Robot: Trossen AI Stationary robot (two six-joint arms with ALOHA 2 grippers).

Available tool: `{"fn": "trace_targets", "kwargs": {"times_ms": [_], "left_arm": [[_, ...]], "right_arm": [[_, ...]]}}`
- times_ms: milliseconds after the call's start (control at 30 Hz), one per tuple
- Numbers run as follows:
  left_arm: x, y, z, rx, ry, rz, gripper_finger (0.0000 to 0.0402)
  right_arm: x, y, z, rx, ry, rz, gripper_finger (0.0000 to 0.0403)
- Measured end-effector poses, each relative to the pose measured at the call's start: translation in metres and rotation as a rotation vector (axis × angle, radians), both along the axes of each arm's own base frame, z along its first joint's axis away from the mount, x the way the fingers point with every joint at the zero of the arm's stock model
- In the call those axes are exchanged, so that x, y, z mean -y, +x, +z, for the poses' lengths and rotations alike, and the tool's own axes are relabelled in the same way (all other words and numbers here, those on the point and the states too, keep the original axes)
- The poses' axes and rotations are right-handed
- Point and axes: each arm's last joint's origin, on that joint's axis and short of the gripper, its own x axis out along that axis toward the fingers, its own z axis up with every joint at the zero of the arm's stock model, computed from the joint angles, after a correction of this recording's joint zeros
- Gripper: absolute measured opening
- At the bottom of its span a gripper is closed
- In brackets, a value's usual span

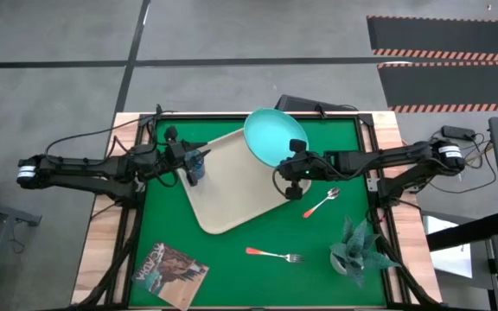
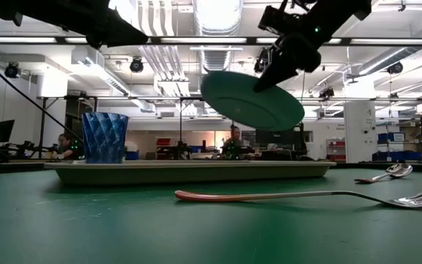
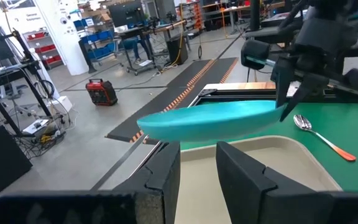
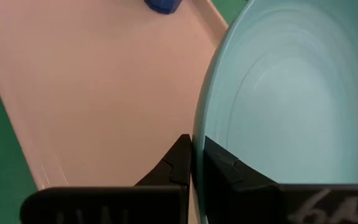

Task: Pick and place plate/cup/fork/spoon on tray
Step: Put the blue plate on the white tray

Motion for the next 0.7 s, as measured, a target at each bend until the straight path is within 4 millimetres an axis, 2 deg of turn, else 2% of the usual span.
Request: {"fn": "trace_targets", "kwargs": {"times_ms": [200, 500, 700], "left_arm": [[0.000, 0.000, 0.000, 0.000, 0.000, 0.000, 0.0089], [0.000, 0.000, -0.002, -0.007, 0.000, 0.000, 0.0089], [0.000, 0.000, -0.003, -0.009, 0.000, 0.000, 0.0089]], "right_arm": [[0.000, 0.015, -0.020, -0.131, -0.029, 0.026, 0.0011], [0.001, 0.050, -0.023, -0.270, -0.051, 0.060, 0.0011], [-0.002, 0.062, -0.031, -0.329, -0.072, 0.098, 0.0011]]}}
